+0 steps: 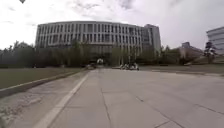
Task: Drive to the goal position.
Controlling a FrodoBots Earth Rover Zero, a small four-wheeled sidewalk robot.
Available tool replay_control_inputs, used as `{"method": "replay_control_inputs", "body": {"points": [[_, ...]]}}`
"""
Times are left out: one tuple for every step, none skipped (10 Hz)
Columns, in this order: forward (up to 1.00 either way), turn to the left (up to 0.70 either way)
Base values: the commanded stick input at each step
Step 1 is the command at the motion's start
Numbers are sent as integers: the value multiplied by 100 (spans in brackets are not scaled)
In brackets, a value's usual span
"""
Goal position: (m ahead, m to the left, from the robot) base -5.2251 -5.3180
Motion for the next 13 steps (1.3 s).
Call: {"method": "replay_control_inputs", "body": {"points": [[70,-1],[70,-1],[70,-1],[70,-1],[70,-1],[70,0],[70,2],[70,3],[70,18],[70,19],[70,12],[70,2],[70,1]]}}
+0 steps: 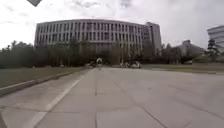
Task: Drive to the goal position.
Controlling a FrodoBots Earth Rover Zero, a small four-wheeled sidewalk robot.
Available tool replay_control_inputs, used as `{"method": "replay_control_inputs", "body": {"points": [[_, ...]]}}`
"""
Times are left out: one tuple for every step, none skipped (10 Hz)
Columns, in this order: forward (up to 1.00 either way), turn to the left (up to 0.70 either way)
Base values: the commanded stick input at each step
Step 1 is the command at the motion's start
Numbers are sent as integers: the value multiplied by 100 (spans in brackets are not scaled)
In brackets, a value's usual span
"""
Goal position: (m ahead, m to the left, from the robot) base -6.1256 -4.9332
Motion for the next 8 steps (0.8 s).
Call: {"method": "replay_control_inputs", "body": {"points": [[70,0],[70,-1],[70,0],[70,0],[70,-1],[70,-1],[70,-1],[70,-1]]}}
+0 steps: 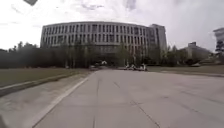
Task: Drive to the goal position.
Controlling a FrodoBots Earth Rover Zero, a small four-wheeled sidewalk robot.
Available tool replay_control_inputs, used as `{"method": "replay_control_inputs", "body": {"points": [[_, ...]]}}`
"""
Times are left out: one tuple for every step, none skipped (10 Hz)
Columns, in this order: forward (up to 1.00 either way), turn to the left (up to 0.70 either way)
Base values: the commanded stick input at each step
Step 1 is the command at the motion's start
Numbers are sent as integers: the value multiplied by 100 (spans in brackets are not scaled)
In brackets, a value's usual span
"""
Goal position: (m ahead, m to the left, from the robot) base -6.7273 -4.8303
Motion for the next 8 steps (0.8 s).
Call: {"method": "replay_control_inputs", "body": {"points": [[70,-1],[70,-1],[70,-1],[70,-1],[70,-1],[70,-1],[70,-1],[70,-1]]}}
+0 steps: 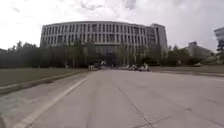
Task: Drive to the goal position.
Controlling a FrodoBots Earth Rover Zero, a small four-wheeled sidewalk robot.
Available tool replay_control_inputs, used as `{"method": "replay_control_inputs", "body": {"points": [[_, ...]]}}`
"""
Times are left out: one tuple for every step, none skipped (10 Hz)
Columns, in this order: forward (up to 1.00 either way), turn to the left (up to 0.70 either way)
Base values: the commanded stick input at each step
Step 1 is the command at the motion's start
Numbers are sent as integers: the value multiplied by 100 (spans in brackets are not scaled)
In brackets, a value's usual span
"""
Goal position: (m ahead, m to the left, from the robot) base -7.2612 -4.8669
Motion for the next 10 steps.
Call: {"method": "replay_control_inputs", "body": {"points": [[70,-1],[70,-1],[70,-1],[70,-1],[70,-1],[70,-1],[70,-1],[70,-1],[70,-1],[70,-1]]}}
